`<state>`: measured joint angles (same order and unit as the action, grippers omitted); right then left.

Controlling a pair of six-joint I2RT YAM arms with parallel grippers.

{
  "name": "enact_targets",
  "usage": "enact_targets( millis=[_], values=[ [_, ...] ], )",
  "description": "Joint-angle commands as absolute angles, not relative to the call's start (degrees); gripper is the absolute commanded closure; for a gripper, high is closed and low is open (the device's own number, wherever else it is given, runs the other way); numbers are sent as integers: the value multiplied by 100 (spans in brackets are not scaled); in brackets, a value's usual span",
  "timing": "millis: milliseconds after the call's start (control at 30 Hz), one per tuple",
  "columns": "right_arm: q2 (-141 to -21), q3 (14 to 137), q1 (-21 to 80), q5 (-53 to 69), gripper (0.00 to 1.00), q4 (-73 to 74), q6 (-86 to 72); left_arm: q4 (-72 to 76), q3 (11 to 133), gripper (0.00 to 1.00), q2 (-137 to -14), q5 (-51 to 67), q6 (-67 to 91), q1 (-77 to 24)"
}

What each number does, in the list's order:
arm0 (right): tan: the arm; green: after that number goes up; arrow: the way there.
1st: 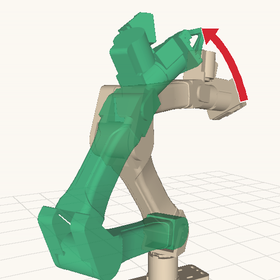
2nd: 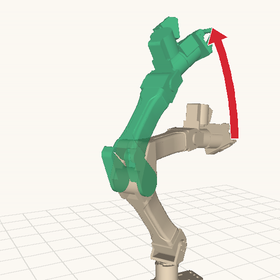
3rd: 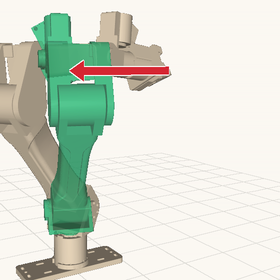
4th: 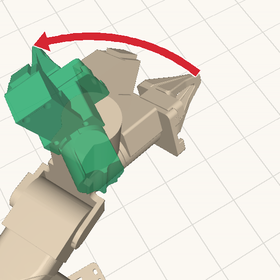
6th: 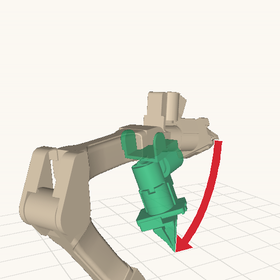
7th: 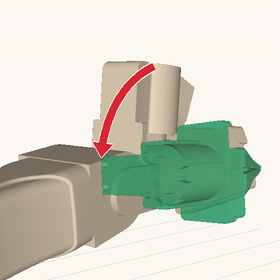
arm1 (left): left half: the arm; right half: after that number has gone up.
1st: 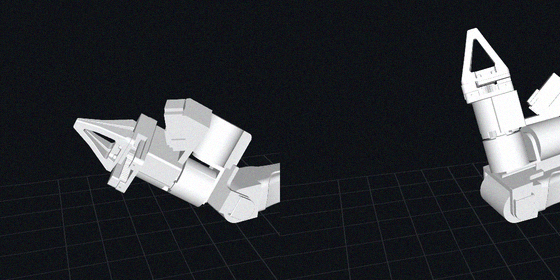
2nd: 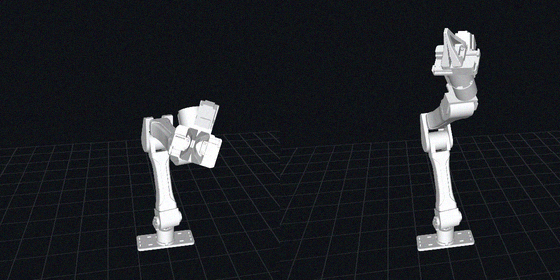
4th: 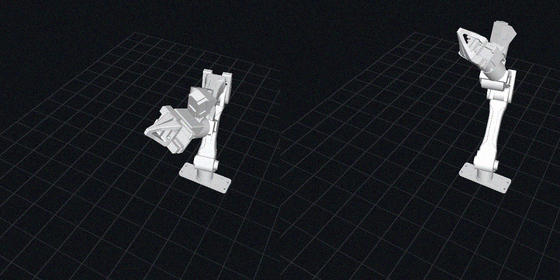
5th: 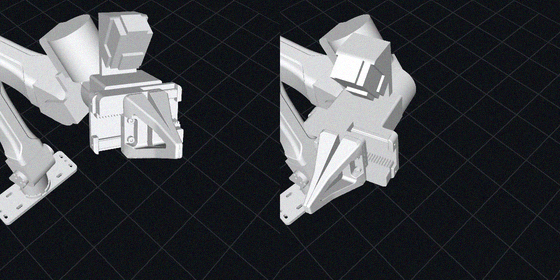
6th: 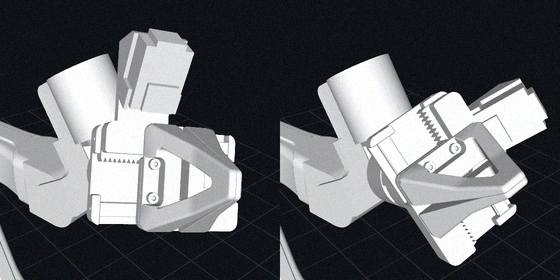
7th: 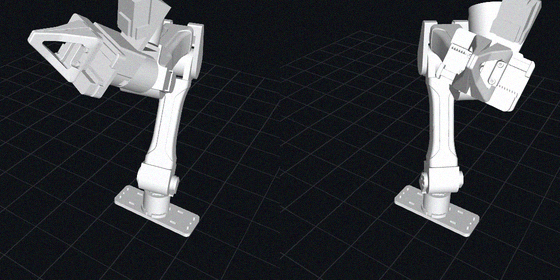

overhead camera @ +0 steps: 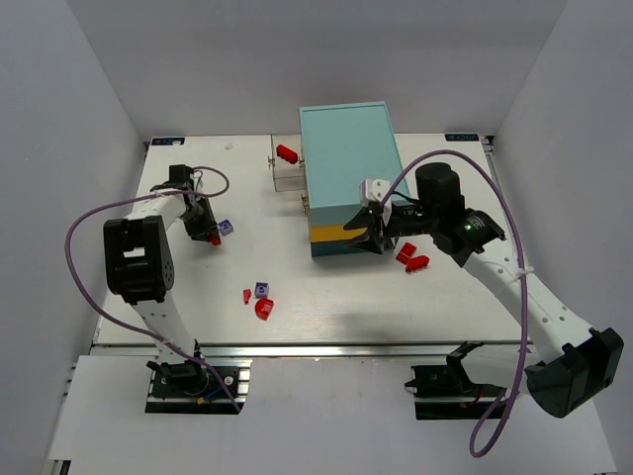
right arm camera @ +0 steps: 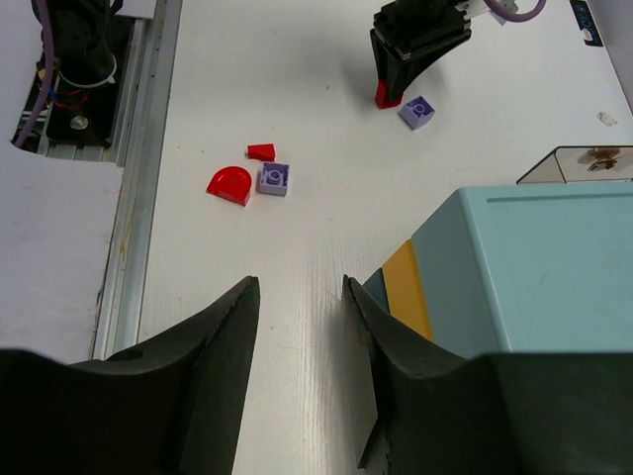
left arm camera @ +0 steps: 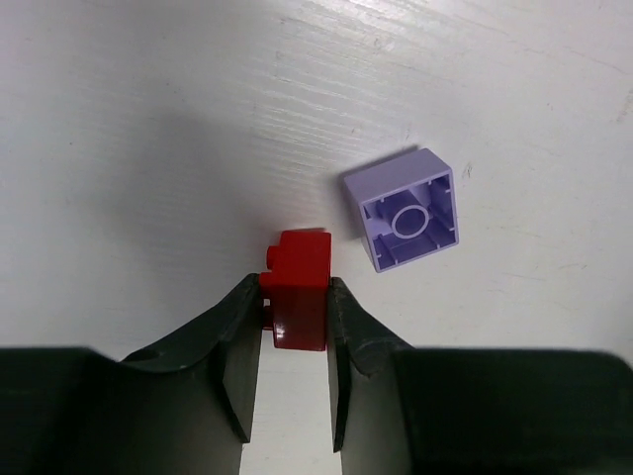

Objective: Sort the legos into containers by color

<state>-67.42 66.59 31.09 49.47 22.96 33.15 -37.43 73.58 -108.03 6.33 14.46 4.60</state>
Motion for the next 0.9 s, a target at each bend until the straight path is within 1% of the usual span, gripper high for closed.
enact_targets(
  millis=[0,67,133,233,300,333,367,400,433,467,533,667,733,833,867],
  values=[
    [-6592,6601,3032,5036,55,2206,3270,-3797,7567,65,-10758,606,1380,404],
    [-6583,6583,3024,5045,55,2206,3278,-3779,7524,70,-10644,729,1380,404],
    [-6583,6574,2997,5036,55,2206,3252,-3753,7488,74,-10521,800,1397,404],
    [-6557,6548,2953,5001,55,2223,3217,-3718,7374,80,-10030,1063,1476,404],
    [-6539,6522,2918,4896,57,2154,3130,-3674,7322,83,-9505,1414,1669,404],
    [-6496,6469,2901,4739,61,2014,2911,-3665,7347,84,-9310,1772,1887,404],
    [-6469,6434,2883,4737,61,1900,2735,-3613,7365,84,-9116,1984,2029,404],
    [-6425,6390,2865,4528,69,1768,2551,-3464,7383,84,-8775,2169,2161,352],
    [-6399,6346,2830,4431,75,1636,2201,-3402,7496,88,-8658,2310,2310,291],
    [-6390,6294,2787,4299,85,1461,2023,-3349,7584,88,-8579,2451,2555,290],
    [-6320,6223,2681,4176,100,1232,1663,-3130,7847,89,-8560,2820,2811,150],
    [-6109,5889,2611,3825,100,555,1021,-2532,8295,89,-8806,3129,3470,-104],
    [-6047,5801,2558,3648,100,440,949,-2329,8568,88,-9199,3190,3594,-219],
    [-6012,5792,2505,3411,100,510,914,-2425,9490,88,-9780,3086,3630,-527],
    [-5994,5783,2479,3288,100,518,905,-2487,10006,88,-10191,3024,3595,-693]
  ],
)
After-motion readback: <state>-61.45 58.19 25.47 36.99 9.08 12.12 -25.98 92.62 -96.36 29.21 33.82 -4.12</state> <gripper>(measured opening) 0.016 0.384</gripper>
